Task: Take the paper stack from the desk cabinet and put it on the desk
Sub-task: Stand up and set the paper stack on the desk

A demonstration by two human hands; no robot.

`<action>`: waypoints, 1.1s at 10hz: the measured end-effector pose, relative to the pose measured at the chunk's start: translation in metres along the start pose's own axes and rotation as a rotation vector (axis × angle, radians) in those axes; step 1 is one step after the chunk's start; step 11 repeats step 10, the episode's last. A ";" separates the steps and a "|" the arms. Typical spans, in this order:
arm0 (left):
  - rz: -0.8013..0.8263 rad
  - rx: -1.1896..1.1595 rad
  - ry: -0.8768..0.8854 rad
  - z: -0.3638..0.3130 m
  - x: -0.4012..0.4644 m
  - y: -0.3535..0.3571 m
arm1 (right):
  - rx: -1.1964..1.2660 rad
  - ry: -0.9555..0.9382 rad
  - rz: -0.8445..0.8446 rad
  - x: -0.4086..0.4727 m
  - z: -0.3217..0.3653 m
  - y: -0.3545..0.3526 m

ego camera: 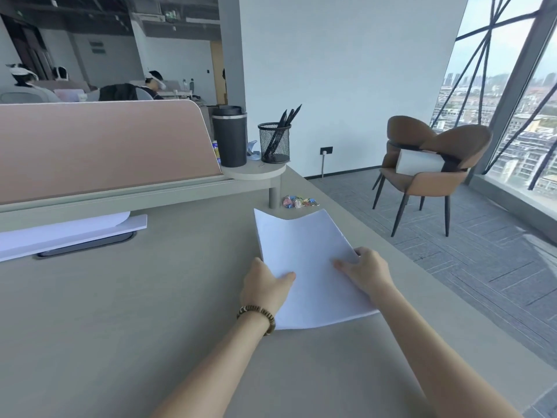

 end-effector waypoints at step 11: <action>-0.073 0.650 0.097 -0.010 0.047 0.059 | -0.789 -0.254 -0.174 0.055 0.013 -0.009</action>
Point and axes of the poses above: each hand's wrist, its own x-axis towards the middle knuckle, its own y-axis out of the palm, z = x × y, the point moved 3 cm from there along x, towards the middle knuckle, and after that the axes turned 2 degrees about -x, right-handed, at the moved point
